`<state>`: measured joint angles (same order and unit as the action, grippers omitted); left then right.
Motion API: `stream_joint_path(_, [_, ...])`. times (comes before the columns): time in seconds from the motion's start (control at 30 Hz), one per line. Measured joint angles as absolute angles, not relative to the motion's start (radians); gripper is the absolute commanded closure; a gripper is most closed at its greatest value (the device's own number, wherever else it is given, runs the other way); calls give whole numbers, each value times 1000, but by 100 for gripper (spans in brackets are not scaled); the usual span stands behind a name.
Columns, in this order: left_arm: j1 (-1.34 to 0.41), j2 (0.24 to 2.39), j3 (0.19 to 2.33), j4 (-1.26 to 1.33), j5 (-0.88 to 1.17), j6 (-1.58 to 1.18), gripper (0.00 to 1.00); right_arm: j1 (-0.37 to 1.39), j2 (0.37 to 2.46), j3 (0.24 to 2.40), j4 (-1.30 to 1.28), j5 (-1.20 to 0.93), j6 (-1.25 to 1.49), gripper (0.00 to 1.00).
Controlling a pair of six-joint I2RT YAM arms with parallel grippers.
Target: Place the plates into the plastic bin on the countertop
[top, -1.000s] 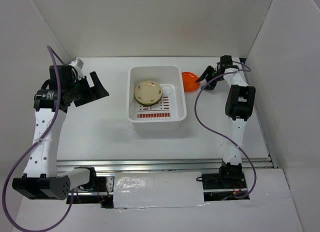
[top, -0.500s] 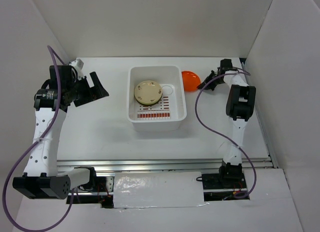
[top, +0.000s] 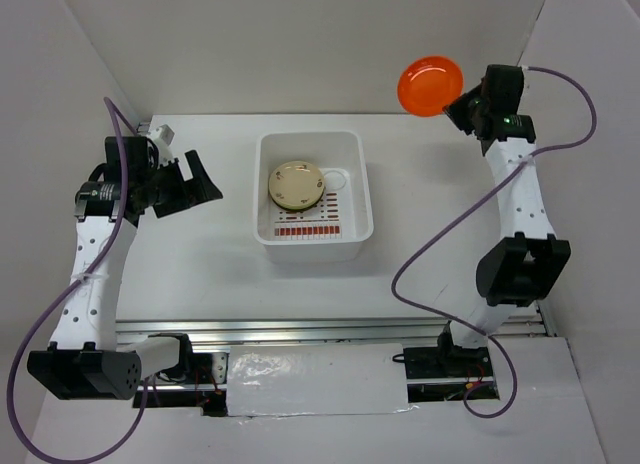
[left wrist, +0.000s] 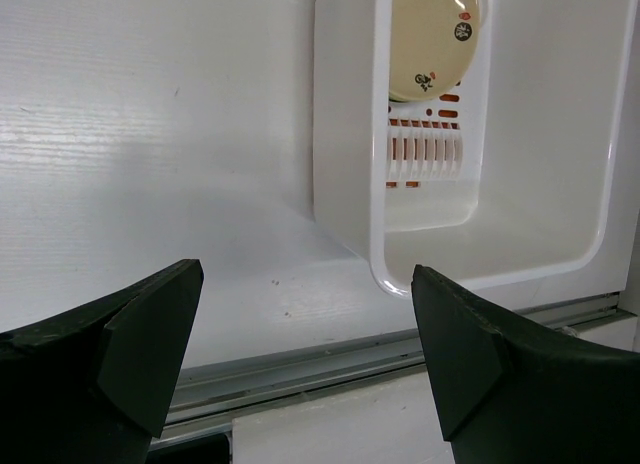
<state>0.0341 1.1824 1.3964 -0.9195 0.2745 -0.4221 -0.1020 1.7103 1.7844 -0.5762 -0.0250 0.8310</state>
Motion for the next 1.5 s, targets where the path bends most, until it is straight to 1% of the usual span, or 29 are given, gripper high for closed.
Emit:
stream_joint_path(0.13, [35, 1182, 1391, -909, 293, -422, 1, -5, 1604, 1778, -574, -7, 817, 100])
stream_joint_path(0.23, [35, 1182, 1391, -902, 295, -424, 1, 89, 1584, 1773, -595, -18, 813, 100])
stream_joint_path(0.5, [35, 1149, 1394, -899, 242, -449, 1, 360, 1604, 1748, -623, -22, 819, 100])
stream_joint_path(0.67, [36, 1127, 1401, -911, 192, -453, 1, 490, 1702, 1770, -627, -17, 831, 100])
stream_joint_path(0.97, [38, 1104, 1401, -938, 161, -451, 1, 514, 1979, 1889, -682, 12, 871, 100])
stream_joint_path(1.1, [39, 1102, 1401, -950, 160, -450, 1, 514, 2037, 1926, -694, 19, 879, 100])
stream_joint_path(1.2, [39, 1102, 1401, -954, 160, -448, 1, 514, 2053, 1940, -709, 6, 882, 86])
stream_joint_path(1.23, [40, 1103, 1401, -958, 160, -448, 1, 515, 2056, 1946, -714, 1, 882, 64])
stream_joint_path(1.27, [41, 1105, 1401, -961, 160, -448, 1, 516, 2056, 1951, -720, -3, 884, 47])
stream_joint_path(1.33, [42, 1112, 1401, -968, 158, -448, 1, 520, 2056, 1963, -726, -5, 876, 29])
stream_joint_path(1.4, [42, 1126, 1405, -974, 156, -447, 1, 523, 2050, 1969, -726, -15, 868, 23])
stream_joint_path(1.43, [43, 1136, 1412, -981, 154, -448, 1, 524, 2045, 1969, -728, -20, 864, 19])
stream_joint_path(1.5, [43, 1157, 1431, -987, 151, -448, 1, 526, 2029, 1969, -732, -27, 854, 18])
